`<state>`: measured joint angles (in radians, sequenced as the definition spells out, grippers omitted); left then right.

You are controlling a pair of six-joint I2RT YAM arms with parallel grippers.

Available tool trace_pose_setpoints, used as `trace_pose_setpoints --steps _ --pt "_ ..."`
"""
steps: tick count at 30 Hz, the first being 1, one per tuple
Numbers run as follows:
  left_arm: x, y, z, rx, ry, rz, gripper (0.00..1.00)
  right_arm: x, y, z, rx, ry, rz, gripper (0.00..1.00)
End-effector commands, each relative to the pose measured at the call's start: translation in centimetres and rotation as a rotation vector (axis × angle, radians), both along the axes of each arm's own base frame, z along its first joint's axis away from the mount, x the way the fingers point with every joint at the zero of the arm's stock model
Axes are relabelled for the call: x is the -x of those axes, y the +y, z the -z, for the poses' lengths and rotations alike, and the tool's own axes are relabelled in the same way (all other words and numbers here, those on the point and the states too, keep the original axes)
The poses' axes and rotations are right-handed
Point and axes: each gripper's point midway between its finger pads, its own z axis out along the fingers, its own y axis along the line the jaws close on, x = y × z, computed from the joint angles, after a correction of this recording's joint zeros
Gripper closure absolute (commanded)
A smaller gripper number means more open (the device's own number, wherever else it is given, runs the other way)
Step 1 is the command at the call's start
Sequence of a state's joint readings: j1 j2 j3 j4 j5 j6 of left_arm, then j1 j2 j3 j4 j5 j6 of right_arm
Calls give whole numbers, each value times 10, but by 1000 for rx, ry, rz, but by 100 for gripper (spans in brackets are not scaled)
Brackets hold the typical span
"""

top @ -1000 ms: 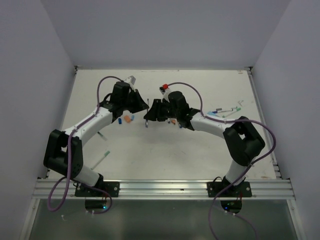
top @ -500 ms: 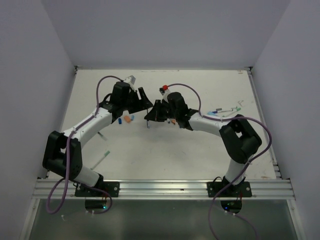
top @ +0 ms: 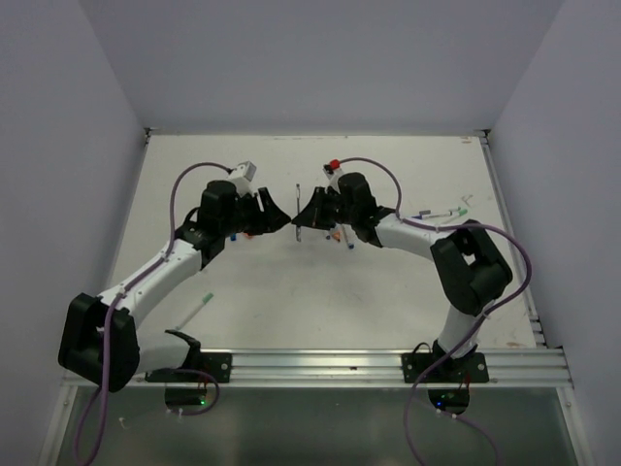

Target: Open the pen caps

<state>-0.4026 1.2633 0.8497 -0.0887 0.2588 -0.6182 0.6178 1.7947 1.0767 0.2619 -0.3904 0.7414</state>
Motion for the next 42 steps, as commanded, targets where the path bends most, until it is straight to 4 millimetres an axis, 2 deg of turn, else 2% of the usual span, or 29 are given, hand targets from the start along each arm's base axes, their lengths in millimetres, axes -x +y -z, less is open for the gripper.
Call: trace_pose_setpoints --steps 1,4,11,16,22,25,28,29,31,32,35,36,37,38,39,40,41,42 --pt "20 -30 -17 135 -109 206 43 7 7 -48 -109 -76 -72 100" --pt "30 -35 -9 160 -102 257 44 16 11 -63 -161 -89 -122 100" --pt "40 -48 -11 226 -119 354 46 32 19 -86 -289 -109 -208 100" --pt "40 -53 -11 257 -115 377 51 37 22 -88 -339 -85 -232 100" --pt "44 -54 -12 269 -112 396 63 33 20 -85 -324 -95 -204 100" --pt "45 -53 -10 267 -106 387 72 31 22 -83 -323 -88 -208 100" --pt "45 -52 -9 265 -102 386 85 30 21 -79 -311 -87 -197 100" --pt "45 -53 -9 265 -100 387 94 29 21 -77 -305 -86 -193 100" --pt "43 -52 -6 255 -90 375 100 25 18 -70 -268 -80 -166 100" --pt "40 -51 -5 244 -84 362 100 23 16 -67 -248 -77 -152 100" --pt "22 -39 16 146 -5 242 100 11 3 -49 -82 -68 -55 100" --pt "22 -35 31 109 46 221 100 7 -1 -49 -31 -87 -25 100" --pt "19 -34 34 91 53 207 100 7 -1 -46 35 -128 -22 100" --pt "14 -34 37 58 51 180 100 -11 -8 -50 103 -171 72 100" --pt "15 -32 50 22 95 158 100 -10 -16 -39 180 -144 99 100" --pt "15 -32 55 0 106 145 100 -12 -18 -33 237 -149 124 100" --pt "12 -33 58 -36 98 117 100 -24 -23 -40 275 -171 190 100" --pt "16 -30 69 -76 133 102 100 -26 -33 -32 339 -145 226 100"
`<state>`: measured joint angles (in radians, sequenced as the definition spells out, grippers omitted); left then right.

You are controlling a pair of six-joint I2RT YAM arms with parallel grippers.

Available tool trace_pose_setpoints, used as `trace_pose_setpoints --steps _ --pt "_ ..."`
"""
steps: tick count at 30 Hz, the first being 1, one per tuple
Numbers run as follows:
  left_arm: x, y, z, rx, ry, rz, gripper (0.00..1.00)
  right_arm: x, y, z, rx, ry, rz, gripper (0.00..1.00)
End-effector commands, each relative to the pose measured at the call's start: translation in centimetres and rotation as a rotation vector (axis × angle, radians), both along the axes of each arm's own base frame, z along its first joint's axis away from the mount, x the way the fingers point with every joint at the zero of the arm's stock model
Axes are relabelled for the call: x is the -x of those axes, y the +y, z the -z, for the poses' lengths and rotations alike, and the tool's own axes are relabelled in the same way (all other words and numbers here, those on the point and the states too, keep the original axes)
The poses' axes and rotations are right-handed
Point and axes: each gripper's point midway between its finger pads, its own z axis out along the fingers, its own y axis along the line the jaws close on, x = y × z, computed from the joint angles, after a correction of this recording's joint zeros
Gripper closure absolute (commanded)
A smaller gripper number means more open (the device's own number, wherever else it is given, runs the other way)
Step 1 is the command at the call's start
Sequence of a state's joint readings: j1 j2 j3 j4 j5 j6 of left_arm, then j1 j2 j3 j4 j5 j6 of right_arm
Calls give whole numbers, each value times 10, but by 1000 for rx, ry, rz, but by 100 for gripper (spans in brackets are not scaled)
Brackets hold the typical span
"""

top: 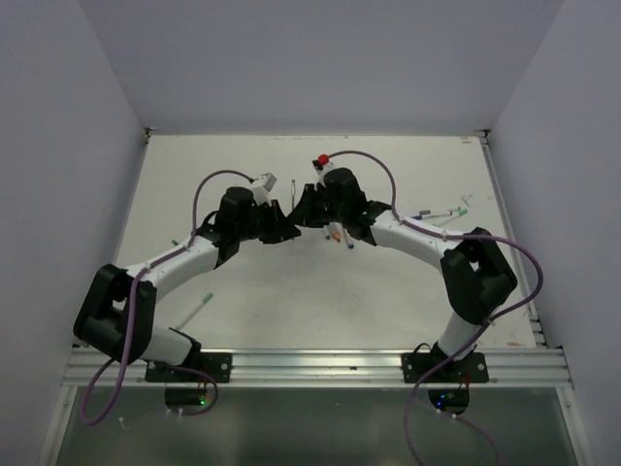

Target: Open the pen caps

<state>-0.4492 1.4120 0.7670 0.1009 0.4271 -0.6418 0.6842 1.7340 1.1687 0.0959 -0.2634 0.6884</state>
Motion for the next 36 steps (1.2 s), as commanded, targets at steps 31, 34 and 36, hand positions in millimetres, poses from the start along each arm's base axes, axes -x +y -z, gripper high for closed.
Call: trace_pose_setpoints --steps 31,34,36 --pt "-39 179 34 -618 121 -585 100 -45 -192 62 614 108 300 100" --pt "-41 190 41 -627 163 -622 99 -41 -192 75 626 136 286 100" --pt "-42 193 47 -620 177 -639 94 -42 -189 84 623 154 276 100"
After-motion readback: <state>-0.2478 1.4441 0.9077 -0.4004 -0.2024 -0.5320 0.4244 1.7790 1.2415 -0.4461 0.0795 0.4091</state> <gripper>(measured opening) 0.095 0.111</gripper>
